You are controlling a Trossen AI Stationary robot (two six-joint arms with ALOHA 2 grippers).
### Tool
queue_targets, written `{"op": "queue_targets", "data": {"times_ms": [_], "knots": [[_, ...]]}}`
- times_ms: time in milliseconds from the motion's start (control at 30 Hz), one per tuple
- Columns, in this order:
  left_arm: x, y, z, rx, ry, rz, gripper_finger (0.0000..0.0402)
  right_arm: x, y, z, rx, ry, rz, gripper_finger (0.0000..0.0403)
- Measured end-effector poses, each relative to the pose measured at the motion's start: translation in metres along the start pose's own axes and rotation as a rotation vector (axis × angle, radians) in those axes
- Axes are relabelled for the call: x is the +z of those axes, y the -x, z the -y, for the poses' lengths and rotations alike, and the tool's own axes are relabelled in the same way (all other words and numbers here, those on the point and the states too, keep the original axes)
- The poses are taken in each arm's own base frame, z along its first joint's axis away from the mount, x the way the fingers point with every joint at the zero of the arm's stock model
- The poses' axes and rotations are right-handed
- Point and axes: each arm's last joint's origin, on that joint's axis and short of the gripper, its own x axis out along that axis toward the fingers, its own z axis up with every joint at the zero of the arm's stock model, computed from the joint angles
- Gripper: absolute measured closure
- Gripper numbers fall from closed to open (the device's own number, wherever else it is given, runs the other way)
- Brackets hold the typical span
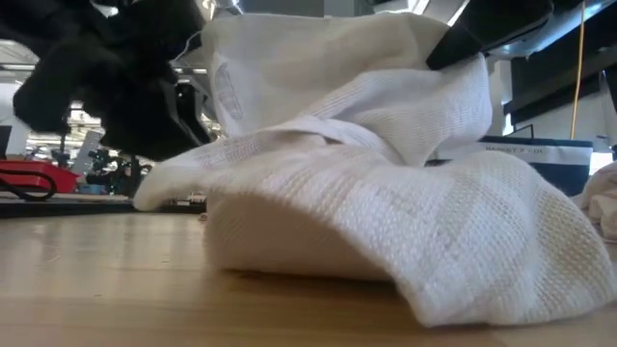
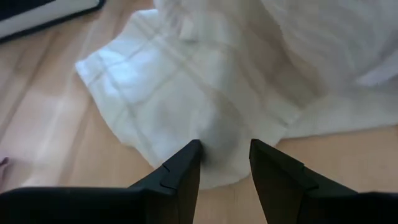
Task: Fold towel
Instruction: Fold the white patterned towel
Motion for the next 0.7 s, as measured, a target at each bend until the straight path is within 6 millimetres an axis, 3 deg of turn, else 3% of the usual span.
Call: {"op": "queue_targets", "data": {"times_ms": [367, 600, 700], "knots": [[-0.010, -0.025, -0.003, 0.036, -0.032, -0.035, 0.0275, 0.001, 0.000, -0.003, 0.035, -0.024, 0.000, 0.0401], [0.009, -0.008, -0.006, -0.017, 0.012, -0.063, 0.0388, 0.001, 0.000, -0.003, 0.032, -0.010, -0.001, 0.0401], [0.018, 0.004, -0.004, -0.051, 0.065, -0.072, 0.0390, 0.001, 0.000, -0.003, 0.019, -0.004, 0.008, 0.0400]]}}
